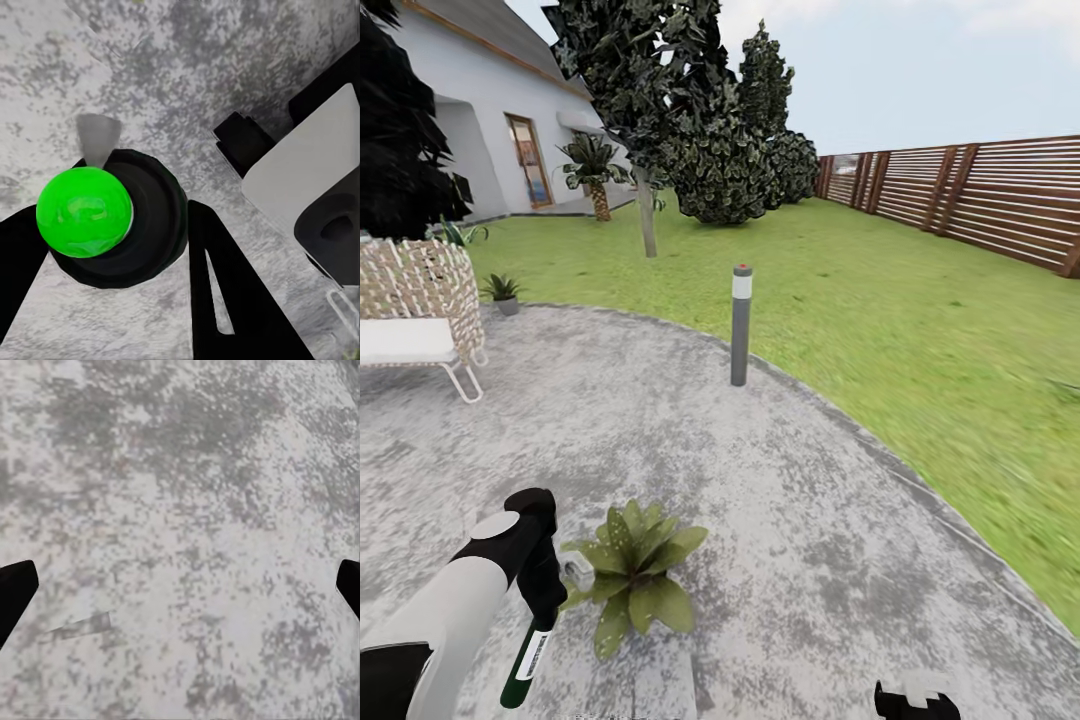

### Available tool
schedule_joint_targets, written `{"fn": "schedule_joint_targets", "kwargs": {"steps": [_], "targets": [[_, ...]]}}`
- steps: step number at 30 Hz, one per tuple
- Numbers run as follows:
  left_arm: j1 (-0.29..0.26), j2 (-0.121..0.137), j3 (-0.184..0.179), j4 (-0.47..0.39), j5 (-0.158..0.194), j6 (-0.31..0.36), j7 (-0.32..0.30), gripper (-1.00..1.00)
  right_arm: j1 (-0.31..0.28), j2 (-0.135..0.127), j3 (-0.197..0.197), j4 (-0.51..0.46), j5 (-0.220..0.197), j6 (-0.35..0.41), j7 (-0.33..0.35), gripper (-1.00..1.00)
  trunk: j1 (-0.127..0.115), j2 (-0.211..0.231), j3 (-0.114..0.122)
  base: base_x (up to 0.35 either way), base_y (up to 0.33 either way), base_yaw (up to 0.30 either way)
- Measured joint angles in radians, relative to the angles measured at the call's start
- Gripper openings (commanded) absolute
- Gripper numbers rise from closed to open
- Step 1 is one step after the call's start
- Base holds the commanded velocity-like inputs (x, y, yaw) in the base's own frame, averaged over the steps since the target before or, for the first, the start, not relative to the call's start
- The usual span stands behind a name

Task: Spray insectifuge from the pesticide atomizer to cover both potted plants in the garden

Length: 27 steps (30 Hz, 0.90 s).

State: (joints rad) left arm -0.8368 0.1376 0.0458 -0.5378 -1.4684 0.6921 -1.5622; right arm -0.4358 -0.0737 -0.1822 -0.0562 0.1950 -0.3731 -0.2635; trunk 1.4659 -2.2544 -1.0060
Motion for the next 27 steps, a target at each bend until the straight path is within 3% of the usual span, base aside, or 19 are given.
{"fn": "schedule_joint_targets", "kwargs": {"steps": [8, 23, 27], "targets": [[0.000, 0.000, 0.000, 0.000, 0.000, 0.000, 0.000, -1.00, 0.000, 0.000, 0.000, -0.001, 0.000, 0.000, 0.000, 1.00, 0.000, 0.000, 0.000, -0.152, -0.235, 0.265], [0.000, 0.010, 0.000, 0.003, 0.001, -0.001, 0.000, -1.00, 0.000, 0.000, 0.000, -0.003, 0.000, 0.000, 0.001, 1.00, 0.000, 0.000, 0.000, -0.015, -0.011, 0.018], [0.000, 0.007, 0.000, 0.003, 0.003, -0.001, 0.000, -1.00, 0.000, 0.001, 0.000, -0.003, 0.000, 0.000, 0.000, 1.00, 0.000, 0.000, 0.000, 0.000, 0.000, 0.205]]}}
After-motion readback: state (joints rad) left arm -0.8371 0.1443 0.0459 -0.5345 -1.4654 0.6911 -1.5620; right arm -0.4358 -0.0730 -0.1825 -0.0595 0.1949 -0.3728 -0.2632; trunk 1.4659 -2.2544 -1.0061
